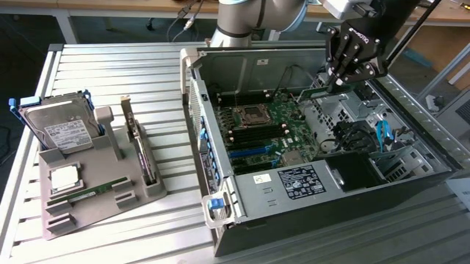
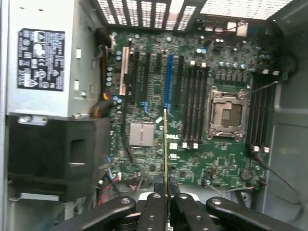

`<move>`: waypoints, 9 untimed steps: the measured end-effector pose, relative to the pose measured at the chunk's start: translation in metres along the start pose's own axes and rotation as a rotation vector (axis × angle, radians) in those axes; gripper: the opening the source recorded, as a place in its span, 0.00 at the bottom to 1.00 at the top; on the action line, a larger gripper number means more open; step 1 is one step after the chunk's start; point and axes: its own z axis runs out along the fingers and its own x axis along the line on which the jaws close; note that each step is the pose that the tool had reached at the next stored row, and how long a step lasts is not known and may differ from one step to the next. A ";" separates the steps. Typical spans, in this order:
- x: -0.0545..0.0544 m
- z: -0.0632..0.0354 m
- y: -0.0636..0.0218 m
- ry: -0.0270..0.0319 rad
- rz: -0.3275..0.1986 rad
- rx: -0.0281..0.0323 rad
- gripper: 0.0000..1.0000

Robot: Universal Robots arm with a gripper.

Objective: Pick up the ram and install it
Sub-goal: 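Pick up the ram and move it above insertion slot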

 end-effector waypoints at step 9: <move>-0.018 0.0009 -0.0013 -0.0001 0.000 0.0000 0.13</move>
